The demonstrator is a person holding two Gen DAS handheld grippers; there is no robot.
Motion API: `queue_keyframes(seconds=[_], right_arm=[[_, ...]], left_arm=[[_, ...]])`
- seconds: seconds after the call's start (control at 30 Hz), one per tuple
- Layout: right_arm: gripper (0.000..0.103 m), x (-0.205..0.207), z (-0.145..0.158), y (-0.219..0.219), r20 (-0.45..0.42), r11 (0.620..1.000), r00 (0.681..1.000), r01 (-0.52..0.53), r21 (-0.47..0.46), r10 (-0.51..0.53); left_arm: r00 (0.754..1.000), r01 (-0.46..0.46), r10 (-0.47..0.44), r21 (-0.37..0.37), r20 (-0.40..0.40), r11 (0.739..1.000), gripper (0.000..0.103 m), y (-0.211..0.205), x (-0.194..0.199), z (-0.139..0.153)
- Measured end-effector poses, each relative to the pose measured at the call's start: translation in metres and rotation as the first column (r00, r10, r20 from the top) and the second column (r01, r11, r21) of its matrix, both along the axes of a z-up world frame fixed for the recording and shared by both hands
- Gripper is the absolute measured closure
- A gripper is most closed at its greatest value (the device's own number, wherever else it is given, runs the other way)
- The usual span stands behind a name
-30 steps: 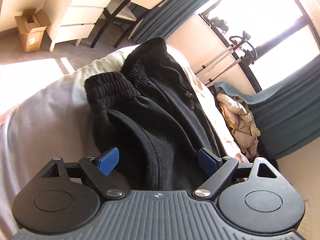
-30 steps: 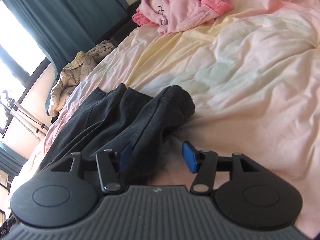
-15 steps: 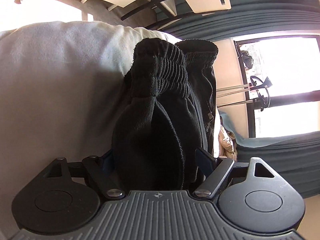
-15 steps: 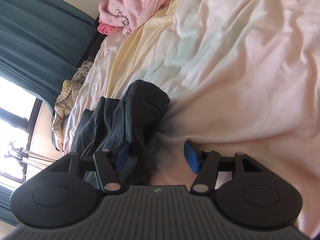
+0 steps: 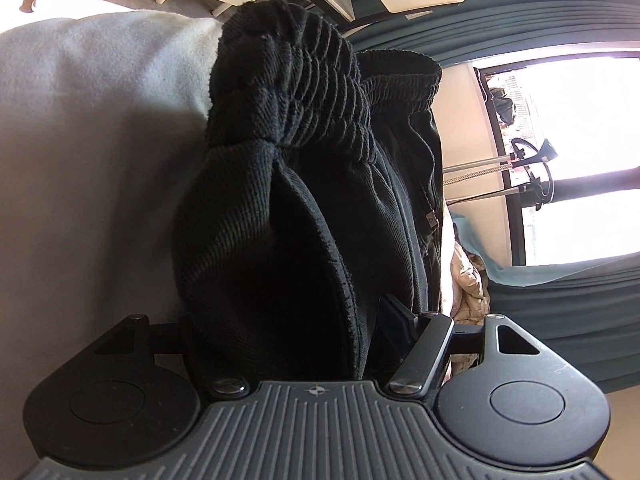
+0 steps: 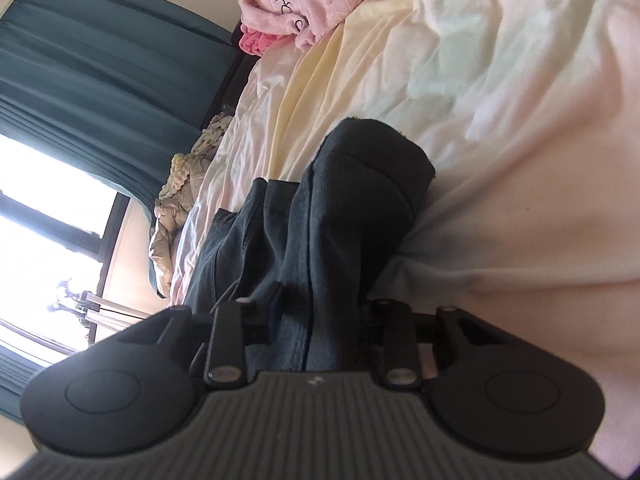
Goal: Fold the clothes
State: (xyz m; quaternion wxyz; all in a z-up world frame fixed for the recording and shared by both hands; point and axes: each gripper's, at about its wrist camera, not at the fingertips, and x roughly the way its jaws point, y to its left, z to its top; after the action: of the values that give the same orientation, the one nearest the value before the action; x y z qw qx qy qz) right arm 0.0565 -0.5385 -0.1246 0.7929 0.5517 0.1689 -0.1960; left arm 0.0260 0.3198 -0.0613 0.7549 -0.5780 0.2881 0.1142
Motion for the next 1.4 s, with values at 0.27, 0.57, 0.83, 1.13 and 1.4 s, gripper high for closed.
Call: queue_keyframes(seconds=[0.27,0.57,0.83,1.13,1.4], right_arm=[[0.074,0.016,-0.009,-0.009,-0.026,1.0,1.0,-0.011,0.02,0.012],[0.097,0.028,-0.003,-0.004,-0.045,0.997,0.999,-0.023,-0.076,0.02],[0.098,0.02,0.02,0.0,0.09,0.996,0.995,0.04,-0.085,-0.032],[0.098,-0.023,0.051,-0.003,0.205,0.989,0.973,0.128,-0.081,-0.109],[0.098,-0.029,0.048,-0.008,0.124,0.991,0.988,0.107,-0.086,-0.096]], left_arm=[[0.999,-0.011,0.012,0.061,-0.03,0.998,0.046,-0.002,0.016,-0.005],[1.0,-0.017,0.016,0.062,0.01,0.998,0.069,-0.002,0.016,-0.008],[0.993,-0.094,0.087,0.095,0.078,0.991,0.096,-0.013,-0.009,0.039],[0.986,-0.055,0.03,0.147,0.163,0.988,0.098,-0.019,-0.045,0.091],[0.981,-0.06,0.027,0.166,0.191,0.984,0.098,-0.02,-0.051,0.11]])
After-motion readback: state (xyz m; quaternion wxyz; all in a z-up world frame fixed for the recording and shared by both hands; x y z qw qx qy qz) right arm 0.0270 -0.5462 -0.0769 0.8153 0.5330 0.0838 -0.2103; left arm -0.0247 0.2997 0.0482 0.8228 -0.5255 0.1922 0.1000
